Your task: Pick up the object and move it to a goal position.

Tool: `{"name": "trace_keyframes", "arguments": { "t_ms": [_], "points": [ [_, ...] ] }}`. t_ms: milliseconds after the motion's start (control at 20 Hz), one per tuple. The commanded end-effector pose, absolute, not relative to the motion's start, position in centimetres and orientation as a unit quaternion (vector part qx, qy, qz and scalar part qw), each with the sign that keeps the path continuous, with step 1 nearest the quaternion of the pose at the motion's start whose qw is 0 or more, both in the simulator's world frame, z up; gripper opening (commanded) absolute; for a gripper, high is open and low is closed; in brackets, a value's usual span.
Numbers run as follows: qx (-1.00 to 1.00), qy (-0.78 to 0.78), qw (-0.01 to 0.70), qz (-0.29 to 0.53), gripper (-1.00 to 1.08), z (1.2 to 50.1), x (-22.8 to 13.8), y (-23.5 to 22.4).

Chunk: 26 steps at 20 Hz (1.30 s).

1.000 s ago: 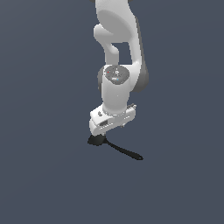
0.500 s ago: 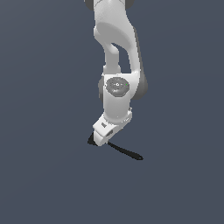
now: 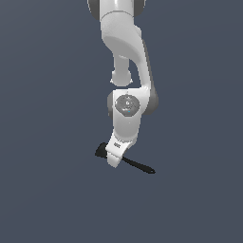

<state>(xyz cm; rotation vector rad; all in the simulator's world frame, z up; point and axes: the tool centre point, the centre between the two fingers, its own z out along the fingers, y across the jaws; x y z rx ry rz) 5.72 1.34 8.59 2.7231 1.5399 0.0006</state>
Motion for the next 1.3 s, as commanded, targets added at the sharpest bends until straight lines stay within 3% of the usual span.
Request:
{"name": "trace_keyframes", "arguments": {
  "t_ms": [0,850,1250],
  "points": [
    [0.857,0.516,0.005,0.000,1.00,8.0,5.9,1.4],
    [0.826,0.563,0.000,0.000,1.00,6.4,6.2,1.6],
    [0.825,0.565,0.000,0.000,1.00,2.8,6.0,1.6]
  ]
}}
